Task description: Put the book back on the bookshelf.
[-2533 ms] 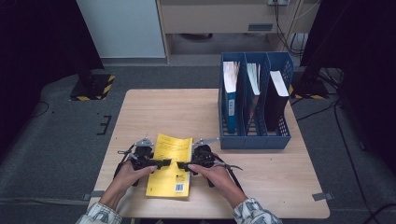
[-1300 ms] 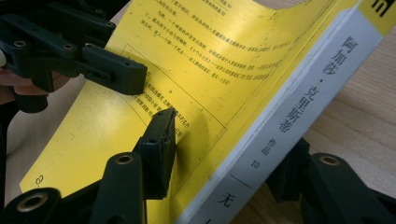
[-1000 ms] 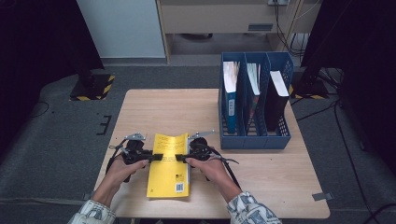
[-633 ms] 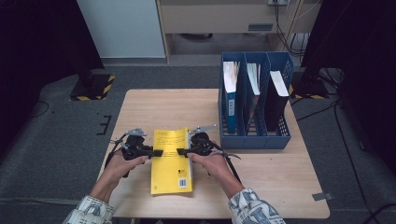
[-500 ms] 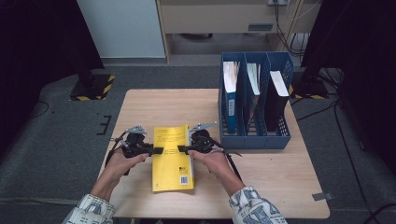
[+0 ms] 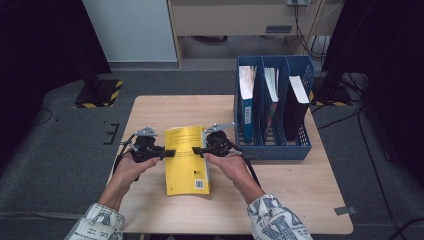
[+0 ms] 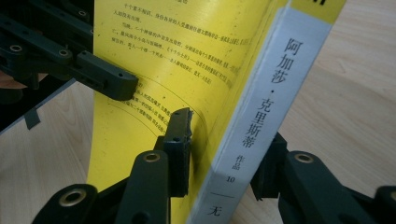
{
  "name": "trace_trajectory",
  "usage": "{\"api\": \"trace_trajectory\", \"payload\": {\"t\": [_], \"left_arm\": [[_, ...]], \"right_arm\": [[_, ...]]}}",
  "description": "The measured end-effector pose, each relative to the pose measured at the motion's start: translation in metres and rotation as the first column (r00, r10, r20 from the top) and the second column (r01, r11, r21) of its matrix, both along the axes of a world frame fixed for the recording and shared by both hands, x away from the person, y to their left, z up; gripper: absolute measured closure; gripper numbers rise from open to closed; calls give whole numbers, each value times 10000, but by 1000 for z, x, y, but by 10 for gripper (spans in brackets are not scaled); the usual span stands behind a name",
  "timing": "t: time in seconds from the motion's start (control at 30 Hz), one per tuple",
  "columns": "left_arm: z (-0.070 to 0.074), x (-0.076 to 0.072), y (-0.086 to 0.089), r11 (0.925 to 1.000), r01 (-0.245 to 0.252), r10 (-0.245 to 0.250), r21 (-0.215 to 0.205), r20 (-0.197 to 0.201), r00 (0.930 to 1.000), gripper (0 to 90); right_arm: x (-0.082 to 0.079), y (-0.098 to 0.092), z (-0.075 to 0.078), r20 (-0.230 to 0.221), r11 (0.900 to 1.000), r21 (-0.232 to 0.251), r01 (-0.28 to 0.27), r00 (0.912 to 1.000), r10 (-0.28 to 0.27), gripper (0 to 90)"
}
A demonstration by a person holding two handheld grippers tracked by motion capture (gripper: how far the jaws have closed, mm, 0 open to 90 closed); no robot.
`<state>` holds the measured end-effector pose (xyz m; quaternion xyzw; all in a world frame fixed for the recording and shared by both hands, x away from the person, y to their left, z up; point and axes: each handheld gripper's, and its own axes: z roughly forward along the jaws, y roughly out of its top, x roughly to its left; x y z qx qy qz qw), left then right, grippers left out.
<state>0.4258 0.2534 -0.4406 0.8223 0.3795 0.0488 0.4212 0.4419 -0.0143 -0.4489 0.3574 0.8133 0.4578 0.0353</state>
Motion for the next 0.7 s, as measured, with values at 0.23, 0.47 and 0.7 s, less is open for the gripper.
{"api": "trace_trajectory", "payload": {"t": [0.23, 0.47, 0.7], "left_arm": [[16, 5, -4, 9997, -58, 47, 229, 454, 9990, 789], [27, 12, -12, 9969, -241, 161, 752, 1052, 9943, 802], [33, 22, -20, 9931, -549, 386, 1036, 1540, 9873, 802]], "right_arm": [[5, -3, 16, 511, 9999, -123, 103, 9986, -96, 682], [11, -3, 28, 1012, 9989, -292, 367, 9943, -335, 702], [22, -4, 33, 1409, 9966, -359, 740, 9877, -683, 704]]}}
